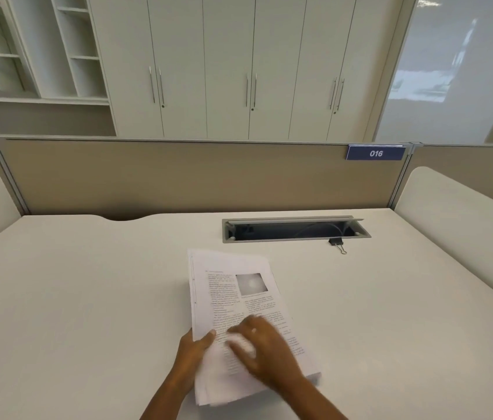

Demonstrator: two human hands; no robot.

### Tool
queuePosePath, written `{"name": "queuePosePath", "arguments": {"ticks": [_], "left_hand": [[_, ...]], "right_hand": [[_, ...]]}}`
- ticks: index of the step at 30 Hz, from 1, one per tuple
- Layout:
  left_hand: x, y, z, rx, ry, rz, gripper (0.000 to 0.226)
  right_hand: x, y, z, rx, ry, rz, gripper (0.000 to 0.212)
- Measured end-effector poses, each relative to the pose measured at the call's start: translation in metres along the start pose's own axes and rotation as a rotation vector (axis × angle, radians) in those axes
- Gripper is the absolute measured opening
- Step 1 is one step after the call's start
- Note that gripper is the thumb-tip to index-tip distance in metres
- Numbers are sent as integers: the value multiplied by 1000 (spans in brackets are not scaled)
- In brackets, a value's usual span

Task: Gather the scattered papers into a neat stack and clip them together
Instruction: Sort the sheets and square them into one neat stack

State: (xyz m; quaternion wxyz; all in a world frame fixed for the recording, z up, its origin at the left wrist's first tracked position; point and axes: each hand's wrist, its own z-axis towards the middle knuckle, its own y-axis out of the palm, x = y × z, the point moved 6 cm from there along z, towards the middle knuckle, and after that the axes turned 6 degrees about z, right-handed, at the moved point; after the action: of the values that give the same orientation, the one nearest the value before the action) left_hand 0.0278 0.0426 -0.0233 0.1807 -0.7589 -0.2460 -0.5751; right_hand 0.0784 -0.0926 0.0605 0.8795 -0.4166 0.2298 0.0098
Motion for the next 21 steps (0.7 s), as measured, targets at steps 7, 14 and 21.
{"name": "queuePosePath", "arguments": {"ticks": [7,14,21], "left_hand": [[29,-7,-7,12,149,7,28],[94,14,-10,-17,352,52,34],[138,5,-16,-51,479,-19,87]], "right_hand": [[123,-49,-17,175,1090,746,67],[104,-77,3,531,728,924,10],[83,-79,15,394,566,837,33]]}}
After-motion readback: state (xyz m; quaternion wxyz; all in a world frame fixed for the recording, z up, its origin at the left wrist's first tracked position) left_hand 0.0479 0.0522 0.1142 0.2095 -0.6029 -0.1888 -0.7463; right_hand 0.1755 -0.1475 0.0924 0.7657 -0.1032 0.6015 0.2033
